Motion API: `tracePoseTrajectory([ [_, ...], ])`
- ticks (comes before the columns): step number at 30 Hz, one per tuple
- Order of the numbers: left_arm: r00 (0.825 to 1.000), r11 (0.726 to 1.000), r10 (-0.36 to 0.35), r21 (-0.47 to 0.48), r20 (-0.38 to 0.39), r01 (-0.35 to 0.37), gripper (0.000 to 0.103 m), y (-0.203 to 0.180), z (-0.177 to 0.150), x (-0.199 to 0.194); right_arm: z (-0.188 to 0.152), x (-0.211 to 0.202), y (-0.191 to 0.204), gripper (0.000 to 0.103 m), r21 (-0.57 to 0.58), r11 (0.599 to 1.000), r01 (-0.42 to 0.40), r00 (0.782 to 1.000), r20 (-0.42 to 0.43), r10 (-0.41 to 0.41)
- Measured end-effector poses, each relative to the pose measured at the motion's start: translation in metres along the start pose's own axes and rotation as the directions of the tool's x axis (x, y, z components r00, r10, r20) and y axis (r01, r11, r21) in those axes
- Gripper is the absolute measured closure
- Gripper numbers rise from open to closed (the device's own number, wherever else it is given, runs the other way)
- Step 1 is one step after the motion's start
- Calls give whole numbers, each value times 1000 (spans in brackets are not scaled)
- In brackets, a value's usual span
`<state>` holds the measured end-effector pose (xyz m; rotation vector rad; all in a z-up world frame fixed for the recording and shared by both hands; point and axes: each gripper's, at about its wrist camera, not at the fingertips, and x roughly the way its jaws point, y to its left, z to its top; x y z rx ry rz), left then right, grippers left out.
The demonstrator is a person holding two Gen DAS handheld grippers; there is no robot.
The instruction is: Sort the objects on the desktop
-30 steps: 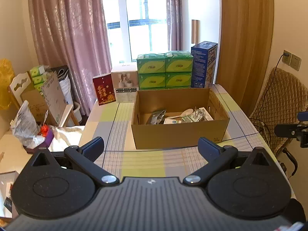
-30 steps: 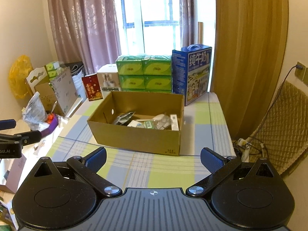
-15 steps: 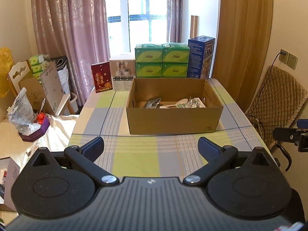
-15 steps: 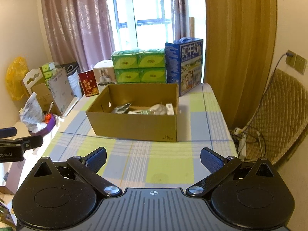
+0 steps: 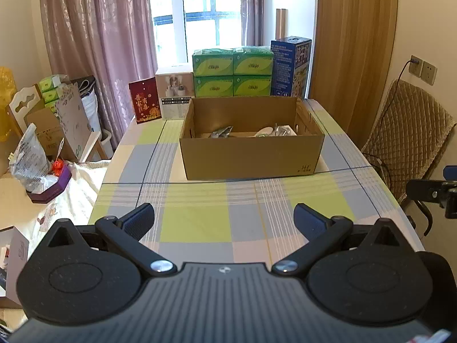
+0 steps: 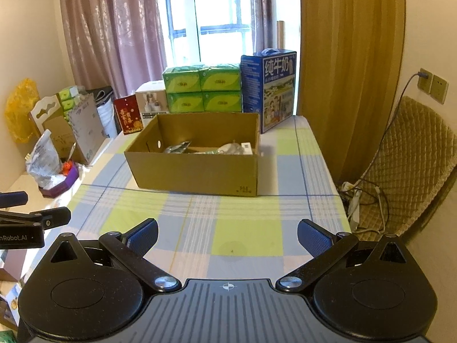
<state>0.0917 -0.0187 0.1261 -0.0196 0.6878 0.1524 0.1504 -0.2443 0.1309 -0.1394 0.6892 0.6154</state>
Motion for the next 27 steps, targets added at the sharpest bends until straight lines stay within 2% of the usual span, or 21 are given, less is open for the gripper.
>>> tracePoseTrajectory([
  [17,1000,1000,12,-18,-4,-12,1,1,-7,-6,-2,-8,1,2,4,1000,-15,1000,2,15],
  [27,1000,999,-7,-32,1,7,1,2,-8,-4,-5,-4,1,2,6,1000,-13,1000,-12,13],
])
